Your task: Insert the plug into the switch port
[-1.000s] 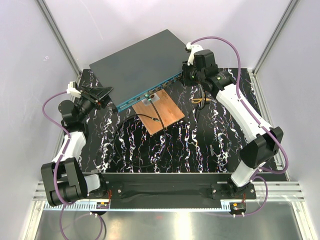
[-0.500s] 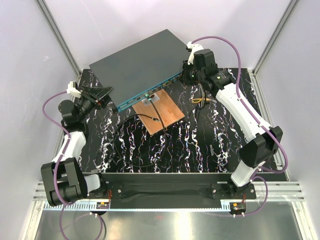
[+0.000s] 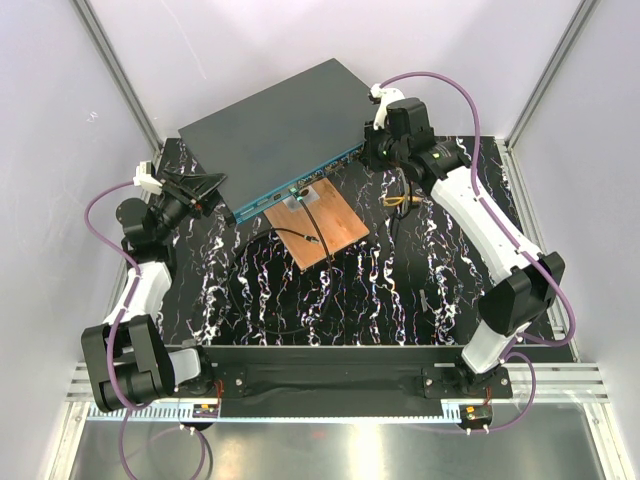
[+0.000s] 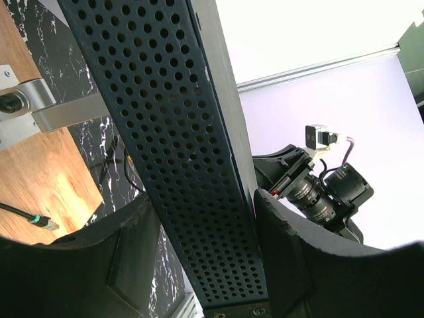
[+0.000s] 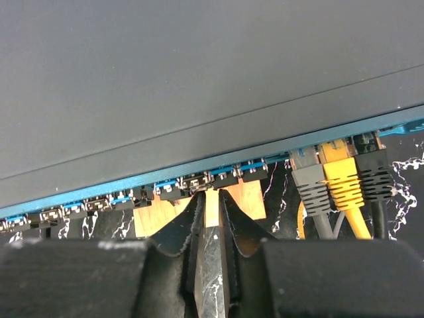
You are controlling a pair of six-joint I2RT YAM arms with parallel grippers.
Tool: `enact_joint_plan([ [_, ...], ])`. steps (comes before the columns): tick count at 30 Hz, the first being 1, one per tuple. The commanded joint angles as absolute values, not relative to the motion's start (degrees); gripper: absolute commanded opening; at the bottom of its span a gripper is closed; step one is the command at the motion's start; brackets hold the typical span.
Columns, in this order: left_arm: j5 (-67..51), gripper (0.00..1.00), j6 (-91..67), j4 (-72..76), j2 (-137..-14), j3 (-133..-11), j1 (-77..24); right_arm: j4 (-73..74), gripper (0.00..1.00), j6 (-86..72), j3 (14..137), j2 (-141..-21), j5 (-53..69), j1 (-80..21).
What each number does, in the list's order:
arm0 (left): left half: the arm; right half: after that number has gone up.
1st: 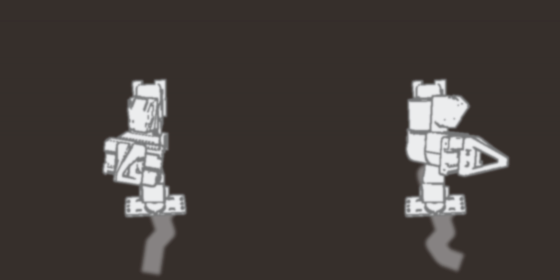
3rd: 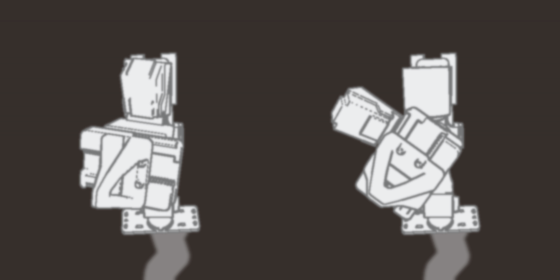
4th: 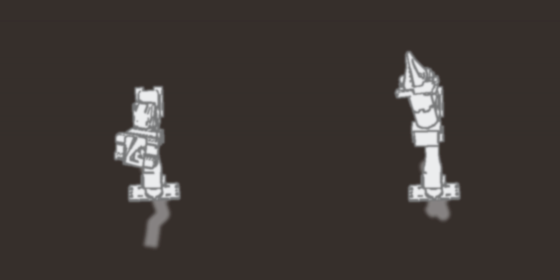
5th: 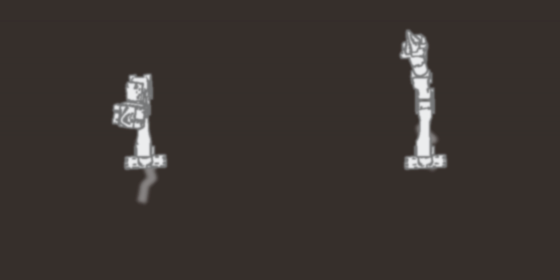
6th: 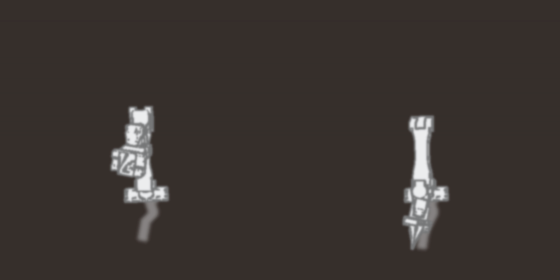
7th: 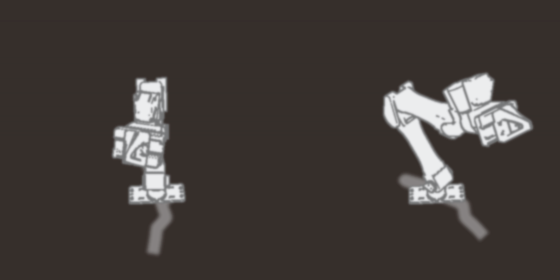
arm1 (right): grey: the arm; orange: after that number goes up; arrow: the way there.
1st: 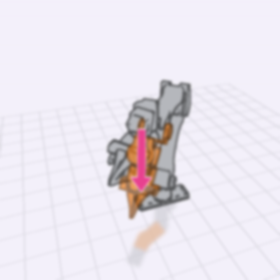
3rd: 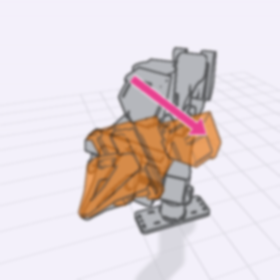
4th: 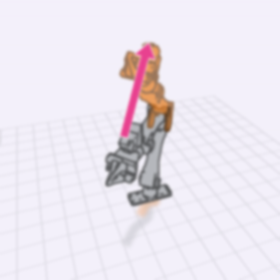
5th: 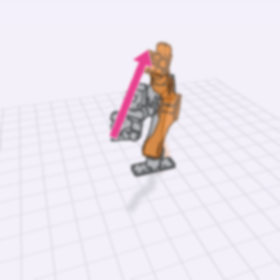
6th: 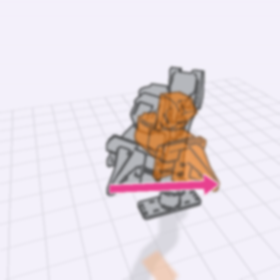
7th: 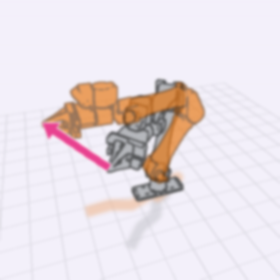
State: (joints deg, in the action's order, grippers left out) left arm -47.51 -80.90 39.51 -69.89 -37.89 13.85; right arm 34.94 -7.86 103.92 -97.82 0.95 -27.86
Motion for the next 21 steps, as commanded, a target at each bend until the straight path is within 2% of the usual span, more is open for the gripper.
enact_joint_plan([
  [1, -47.46, 0.00, -73.92, 44.65, -71.10, -41.40, 10.99, 11.87, 0.18, -10.55, 106.26, -101.07, -2.72, -28.30],
  [8, -47.72, 0.00, -72.69, 43.51, -71.10, -42.18, 10.90, 10.72, 0.16, -8.53, 106.17, -100.73, -2.73, -28.48],
  [15, -47.72, 0.00, -71.55, 41.84, -70.75, -43.68, 10.99, 13.44, 0.15, -3.87, 97.14, -94.49, -0.09, -28.30],
  [21, -46.85, 0.14, -67.69, 36.13, -69.26, -45.00, 11.16, 19.94, 0.22, -0.53, 91.24, -88.43, 3.51, -28.39],
])
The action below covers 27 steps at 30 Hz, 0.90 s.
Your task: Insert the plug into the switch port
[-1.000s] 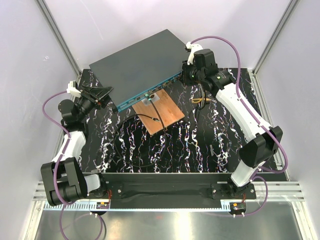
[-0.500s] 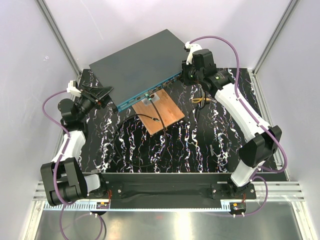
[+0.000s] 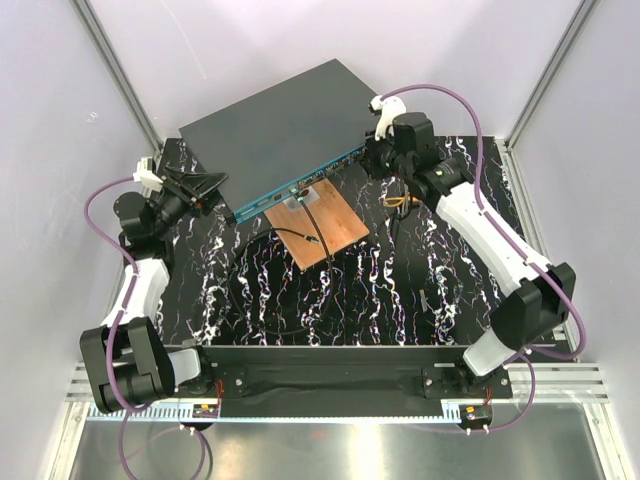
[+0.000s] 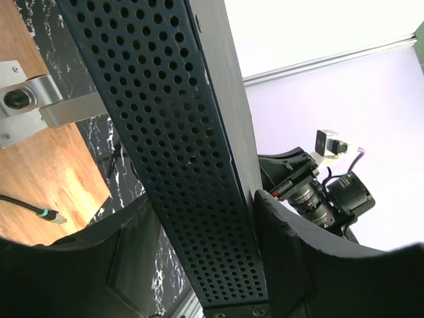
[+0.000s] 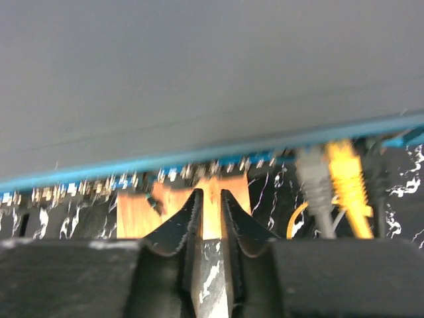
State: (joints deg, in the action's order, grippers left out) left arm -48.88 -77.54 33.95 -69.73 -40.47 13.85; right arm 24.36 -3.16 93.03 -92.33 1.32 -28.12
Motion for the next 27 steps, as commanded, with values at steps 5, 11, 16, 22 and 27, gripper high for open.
enact_joint_plan([
  [5, -46.14, 0.42, -64.43, 30.07, -67.85, -46.05, 12.13, 28.90, 0.28, 3.95, 87.11, -82.45, 7.90, -28.21],
  [11, -46.23, 0.73, -63.11, 26.03, -66.71, -46.32, 15.11, 39.62, 0.49, 10.71, 83.42, -74.98, 13.96, -26.73],
  [16, -46.58, 0.99, -61.53, 21.72, -64.52, -47.63, 18.98, 48.58, 0.74, 18.36, 79.81, -70.49, 18.10, -24.61],
  [22, -49.56, 0.99, -59.33, 17.93, -61.27, -49.91, 24.42, 56.14, 0.82, 25.65, 74.80, -67.94, 17.40, -22.94],
  [27, -52.82, 0.99, -48.72, 9.95, -57.92, -55.36, 25.23, 58.80, 0.80, 33.12, 67.86, -68.02, 14.16, -22.76],
])
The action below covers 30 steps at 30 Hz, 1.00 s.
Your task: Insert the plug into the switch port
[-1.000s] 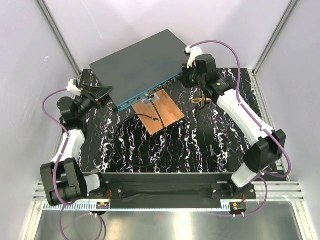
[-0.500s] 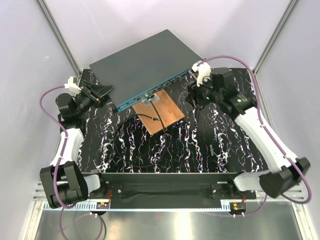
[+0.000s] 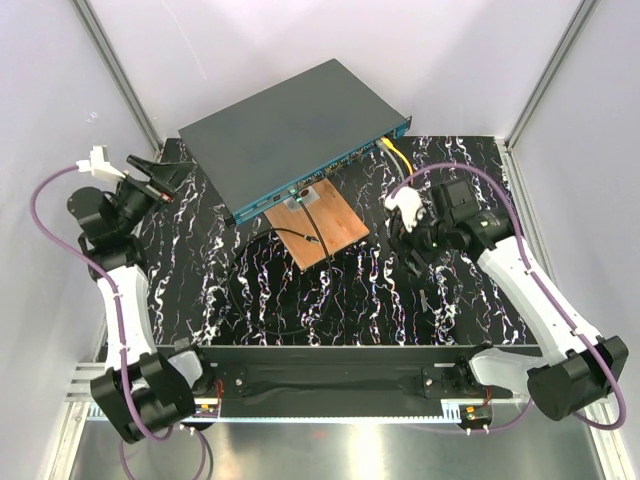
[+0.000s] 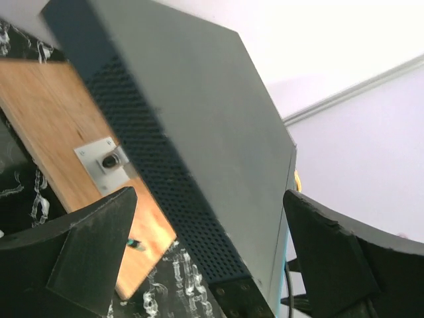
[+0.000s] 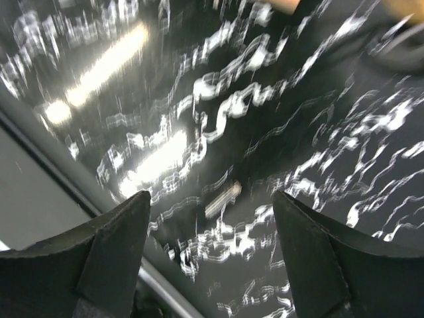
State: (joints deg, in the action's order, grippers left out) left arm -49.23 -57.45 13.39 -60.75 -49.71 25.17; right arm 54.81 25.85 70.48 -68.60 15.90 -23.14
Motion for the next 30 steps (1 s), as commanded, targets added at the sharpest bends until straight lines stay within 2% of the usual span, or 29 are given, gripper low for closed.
enact_joint_plan([
  [1, -53.08, 0.99, -46.78, 8.37, -57.57, -56.42, 24.88, 59.06, 0.79, 33.92, 67.07, -68.81, 13.45, -22.76],
  [6, -54.49, 0.98, -30.61, -3.59, -53.28, -63.01, 23.65, 59.41, 0.71, 34.55, 62.58, -75.39, 7.13, -22.76],
  [12, -52.65, 0.99, -21.28, -7.29, -48.34, -62.84, 20.13, 56.87, 0.70, 31.30, 56.61, -80.93, 0.37, -22.76],
  [19, -49.14, 0.98, -17.49, -8.70, -46.85, -63.19, 15.21, 52.83, 0.65, 26.55, 55.37, -89.64, -0.79, -22.50],
  [30, -48.78, 0.99, -16.44, -8.61, -45.18, -62.05, 14.41, 50.36, 0.56, 23.56, 59.85, -99.92, 3.33, -22.15],
])
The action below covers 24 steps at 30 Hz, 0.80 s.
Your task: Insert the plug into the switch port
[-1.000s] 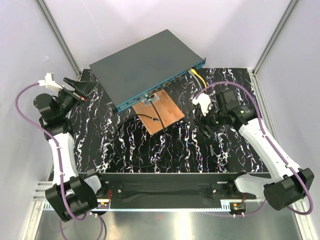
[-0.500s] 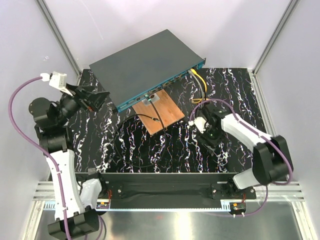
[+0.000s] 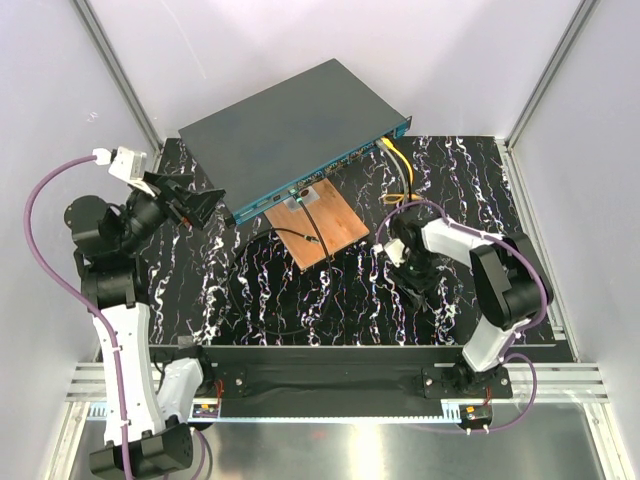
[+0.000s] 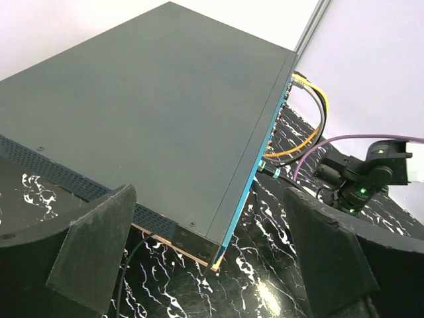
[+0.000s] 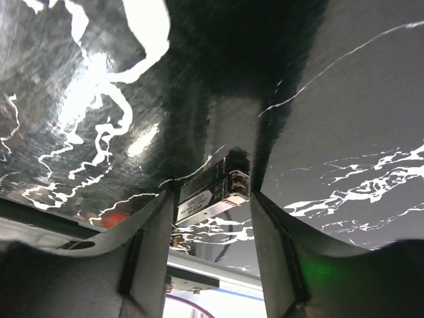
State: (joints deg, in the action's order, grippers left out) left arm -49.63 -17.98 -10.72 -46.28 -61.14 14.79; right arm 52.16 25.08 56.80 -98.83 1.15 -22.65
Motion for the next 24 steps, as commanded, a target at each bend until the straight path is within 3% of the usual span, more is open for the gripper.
enact_joint_plan([
  [1, -48.87, 0.99, -16.44, -8.35, -45.18, -62.05, 14.50, 50.36, 0.55, 23.38, 60.20, -100.19, 3.77, -22.06],
  [3, -48.95, 0.98, -16.61, -8.26, -45.18, -62.05, 14.41, 50.62, 0.53, 23.12, 61.43, -101.07, 5.09, -21.89],
  [5, -48.87, 0.98, -16.87, -8.17, -45.61, -62.14, 14.33, 51.15, 0.42, 22.85, 62.92, -101.69, 5.54, -21.88],
  [7, -49.30, 0.98, -17.05, -8.26, -45.97, -62.66, 14.33, 52.38, 0.24, 22.94, 63.80, -102.48, 6.59, -21.62],
  [8, -49.57, 0.97, -17.22, -8.26, -46.23, -62.84, 14.24, 52.82, 0.03, 22.94, 64.68, -102.39, 6.85, -21.36],
  [9, -49.74, 0.97, -17.14, -8.35, -46.23, -63.02, 14.24, 53.26, 0.00, 23.20, 65.04, -101.35, 8.25, -21.27],
  [14, -52.81, 0.96, -19.41, -7.82, -46.76, -64.42, 13.97, 57.12, 0.00, 26.71, 68.10, -90.90, 16.59, -18.02],
  [19, -58.43, 0.97, -26.10, -0.72, -47.29, -64.77, 10.83, 57.93, 0.00, 29.97, 76.88, -72.27, 31.01, -16.00],
  [24, -58.62, 0.99, -26.10, -0.18, -48.16, -66.79, 3.18, 50.38, 0.00, 21.20, 87.17, -65.30, 44.10, -16.00],
])
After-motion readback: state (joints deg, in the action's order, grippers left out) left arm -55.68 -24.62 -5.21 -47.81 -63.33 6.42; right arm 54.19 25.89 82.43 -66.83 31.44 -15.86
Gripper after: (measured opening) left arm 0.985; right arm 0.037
